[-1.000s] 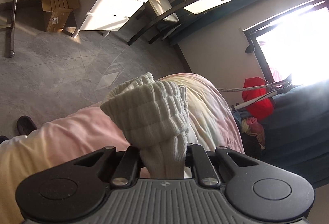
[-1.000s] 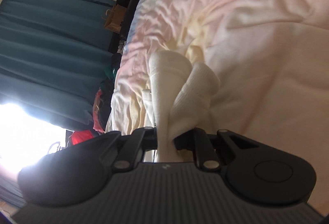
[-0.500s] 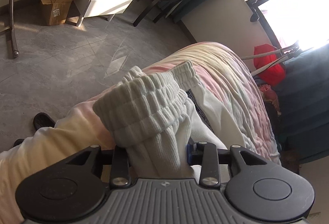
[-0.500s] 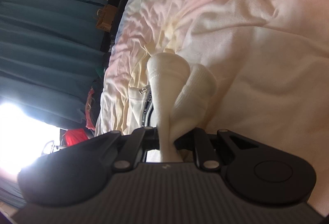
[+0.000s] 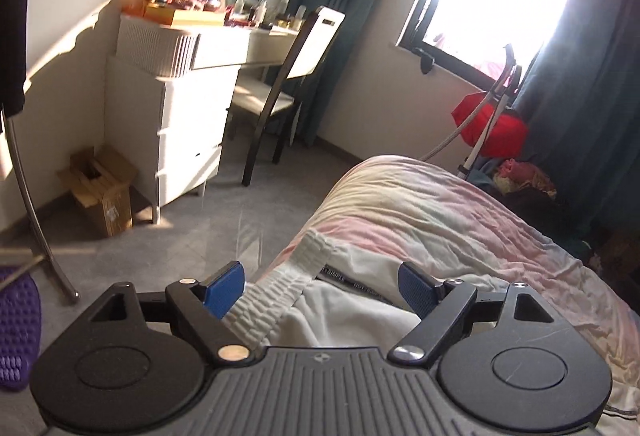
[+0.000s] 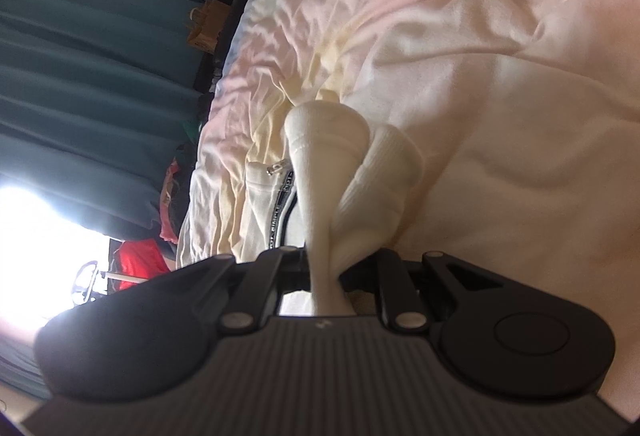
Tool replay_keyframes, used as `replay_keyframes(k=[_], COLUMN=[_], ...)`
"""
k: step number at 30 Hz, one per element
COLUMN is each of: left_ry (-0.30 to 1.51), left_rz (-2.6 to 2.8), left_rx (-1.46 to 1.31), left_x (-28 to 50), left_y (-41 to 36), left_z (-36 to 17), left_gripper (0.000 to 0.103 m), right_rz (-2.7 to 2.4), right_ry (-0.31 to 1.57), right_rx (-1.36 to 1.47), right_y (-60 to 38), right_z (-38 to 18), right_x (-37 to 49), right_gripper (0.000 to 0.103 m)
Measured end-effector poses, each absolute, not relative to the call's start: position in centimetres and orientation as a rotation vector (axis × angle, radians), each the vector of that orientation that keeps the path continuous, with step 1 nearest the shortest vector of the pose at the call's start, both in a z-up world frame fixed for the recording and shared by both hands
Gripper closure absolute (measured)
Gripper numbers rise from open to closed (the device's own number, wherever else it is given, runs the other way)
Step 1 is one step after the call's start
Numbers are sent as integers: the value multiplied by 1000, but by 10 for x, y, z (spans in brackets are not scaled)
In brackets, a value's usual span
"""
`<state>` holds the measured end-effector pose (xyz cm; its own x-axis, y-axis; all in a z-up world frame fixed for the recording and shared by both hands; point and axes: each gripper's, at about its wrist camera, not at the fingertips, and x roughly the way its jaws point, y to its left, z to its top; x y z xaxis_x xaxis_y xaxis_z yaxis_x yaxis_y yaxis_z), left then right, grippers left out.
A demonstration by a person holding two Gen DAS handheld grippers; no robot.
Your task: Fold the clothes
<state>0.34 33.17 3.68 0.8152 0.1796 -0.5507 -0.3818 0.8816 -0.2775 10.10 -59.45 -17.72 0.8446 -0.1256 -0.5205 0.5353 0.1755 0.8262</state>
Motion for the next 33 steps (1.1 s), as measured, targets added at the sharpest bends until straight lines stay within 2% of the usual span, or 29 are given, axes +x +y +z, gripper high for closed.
replay_keyframes(k=[3, 6, 10, 16, 21, 27, 28, 30, 32, 33], left_ry=[496, 519, 583, 701, 775, 795, 795, 793, 792, 791], left_rz=[241, 180, 120, 48, 43, 29, 30, 34, 38, 39], left_rx=[-356, -290, -183, -169, -40, 45, 52, 66, 80, 86], left_x=[19, 48, 97, 138, 139, 137, 136, 135, 134, 134], left_y=[287, 232, 146, 58, 13, 3, 3, 2, 1, 0], left_z=[52, 45, 15, -54, -125, -148, -149, -150, -152, -153], left_gripper=[18, 18, 18, 18, 18, 18, 18, 17, 16, 14], right_rz=[-479, -475, -470, -464, -444, -374, -351, -296, -247, -228], right_ry=[369, 368, 369, 397, 406, 398, 397, 394, 390, 395], right_rx=[1308, 1290, 1285, 1252, 1233, 1367, 1380, 1376, 1356, 1339], right_y=[-594, -594, -595, -598, -598, -602, -603, -603, -600, -598], right_z=[-176, -174, -175, -177, -179, -196, -199, -203, -203, -202], right_x=[101, 102, 103, 105, 105, 101, 103, 108, 115, 120], right_gripper=[91, 91, 91, 91, 91, 85, 83, 51, 37, 33])
